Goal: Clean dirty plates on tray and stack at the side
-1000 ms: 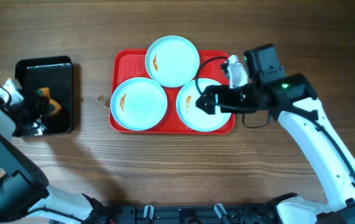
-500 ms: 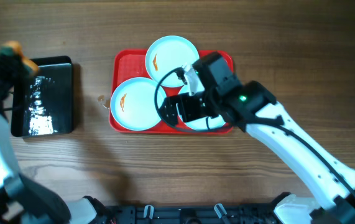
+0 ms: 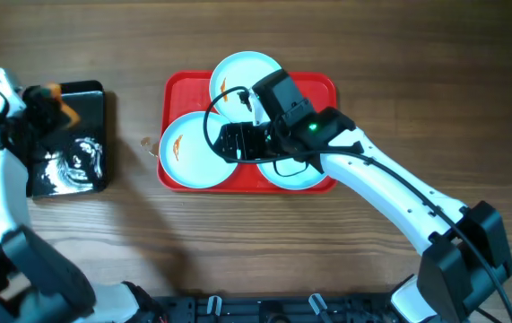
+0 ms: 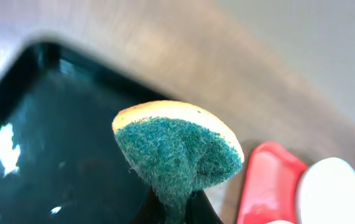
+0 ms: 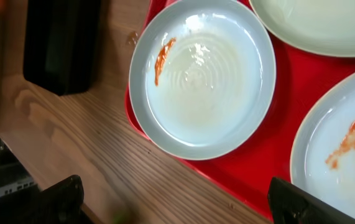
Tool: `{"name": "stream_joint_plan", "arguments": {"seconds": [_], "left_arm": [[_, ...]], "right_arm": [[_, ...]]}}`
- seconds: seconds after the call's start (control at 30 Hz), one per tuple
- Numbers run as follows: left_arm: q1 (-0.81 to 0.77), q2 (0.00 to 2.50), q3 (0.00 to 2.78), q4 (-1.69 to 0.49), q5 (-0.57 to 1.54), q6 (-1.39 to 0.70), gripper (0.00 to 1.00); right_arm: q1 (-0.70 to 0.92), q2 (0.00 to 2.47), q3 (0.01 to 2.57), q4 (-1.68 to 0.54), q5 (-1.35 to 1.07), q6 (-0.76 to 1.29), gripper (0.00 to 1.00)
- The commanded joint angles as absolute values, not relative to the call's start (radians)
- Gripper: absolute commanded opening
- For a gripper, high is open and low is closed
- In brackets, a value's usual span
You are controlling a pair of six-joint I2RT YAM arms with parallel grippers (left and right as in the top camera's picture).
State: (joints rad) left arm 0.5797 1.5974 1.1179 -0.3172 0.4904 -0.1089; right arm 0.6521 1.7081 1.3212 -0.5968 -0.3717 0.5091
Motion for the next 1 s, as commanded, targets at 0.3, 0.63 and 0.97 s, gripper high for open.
{"name": "stream_joint_plan", "arguments": {"seconds": [0.3,0.63,0.97], "left_arm": [[0.579,1.596,1.143,-0.365,0.525,-0.085,0.04],[0.579,1.598,1.143,-0.323,0.742,-0.089,0.04],[0.578,1.708,1.078,-0.389,0.355,-0.052,0.04]], "right_arm": [[0.659,2.099,1.907,-1.099,-0.255,0.368,0.91],[0.662,2.168,1.905,-1.017,-0.218,0.408,0.91],[0.662,2.215,1.905,-0.964,-0.258,0.421,0.91]]}}
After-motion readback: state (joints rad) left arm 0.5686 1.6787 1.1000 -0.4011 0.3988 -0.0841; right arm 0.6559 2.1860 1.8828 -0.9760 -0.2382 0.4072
